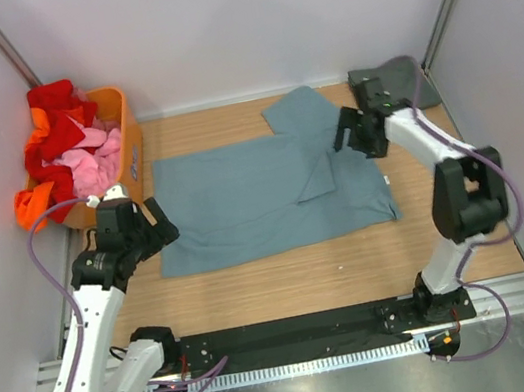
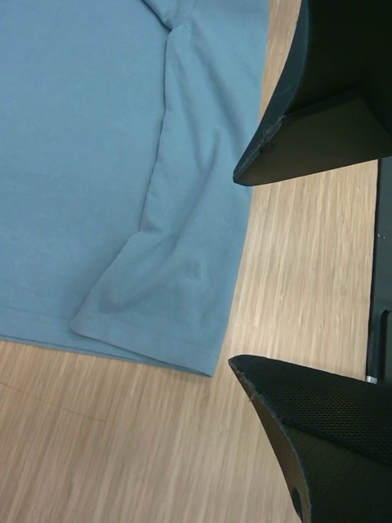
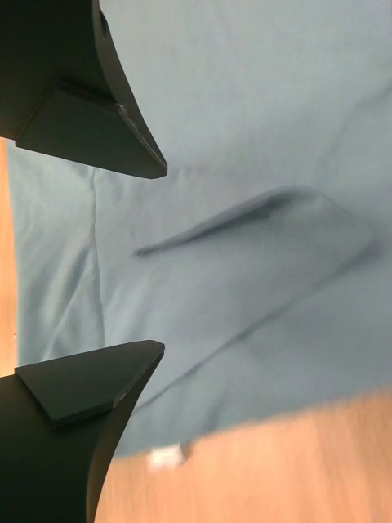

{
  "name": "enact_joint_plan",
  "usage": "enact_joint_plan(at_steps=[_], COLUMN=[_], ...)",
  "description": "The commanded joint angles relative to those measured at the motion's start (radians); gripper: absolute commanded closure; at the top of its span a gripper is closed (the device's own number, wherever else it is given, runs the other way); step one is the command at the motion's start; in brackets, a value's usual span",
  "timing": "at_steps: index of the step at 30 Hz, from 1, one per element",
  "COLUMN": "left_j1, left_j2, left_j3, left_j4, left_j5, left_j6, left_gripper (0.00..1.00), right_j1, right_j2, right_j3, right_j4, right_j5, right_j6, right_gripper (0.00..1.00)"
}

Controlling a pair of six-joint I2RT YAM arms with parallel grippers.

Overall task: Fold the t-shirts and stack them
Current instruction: Fold the tshirt

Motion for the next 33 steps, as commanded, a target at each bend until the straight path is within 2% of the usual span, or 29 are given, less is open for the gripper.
enact_joint_plan(at_steps=[1,2,3,4,5,8,10,13,17,22,33], left_j1=[0.007,0.007,0.005,0.007,0.007,0.004,0.002,0.002,0.002,0.002,0.002], left_j2=[0.008,0.009,0.011,0.009,0.011,0.021,0.047,0.075,0.075,0.063,0.139], left_j3=[0.001,0.001,0.001,0.001,0.001,-0.005,-0.029,-0.092,-0.230,-0.355,-0.378], left_j4=[-0.010,-0.014,-0.016,-0.016,-0.016,-0.011,-0.007,0.029,0.177,0.268,0.309], left_j5=[-0.026,-0.028,-0.028,-0.026,-0.023,-0.026,-0.023,0.004,0.064,0.009,-0.092], left_j6=[-0.013,-0.016,-0.020,-0.020,-0.022,-0.056,-0.123,-0.192,-0.307,-0.347,-0.333], left_gripper=[0.15,0.16,0.16,0.16,0.16,0.16,0.17,0.18,0.20,0.23,0.23], right_j1=[-0.160,-0.226,-0.270,-0.331,-0.340,-0.344,-0.344,-0.344,-0.345,-0.345,-0.344], right_j2=[-0.295,-0.425,-0.482,-0.528,-0.606,-0.664,-0.705,-0.757,-0.770,-0.719,-0.670], right_j3=[-0.260,-0.342,-0.421,-0.546,-0.591,-0.702,-0.769,-0.838,-0.850,-0.862,-0.860], right_j4=[0.001,0.031,0.088,0.102,0.110,0.078,0.073,0.085,0.088,0.124,0.161], right_j5=[0.070,0.027,-0.073,-0.097,-0.108,-0.094,-0.097,-0.110,-0.119,-0.107,-0.047], right_j6=[0.088,0.131,0.152,0.160,0.162,0.153,0.156,0.163,0.172,0.168,0.163], right_gripper=[0.14,0.16,0.18,0.21,0.28,0.41,0.42,0.51,0.60,0.65,0.67])
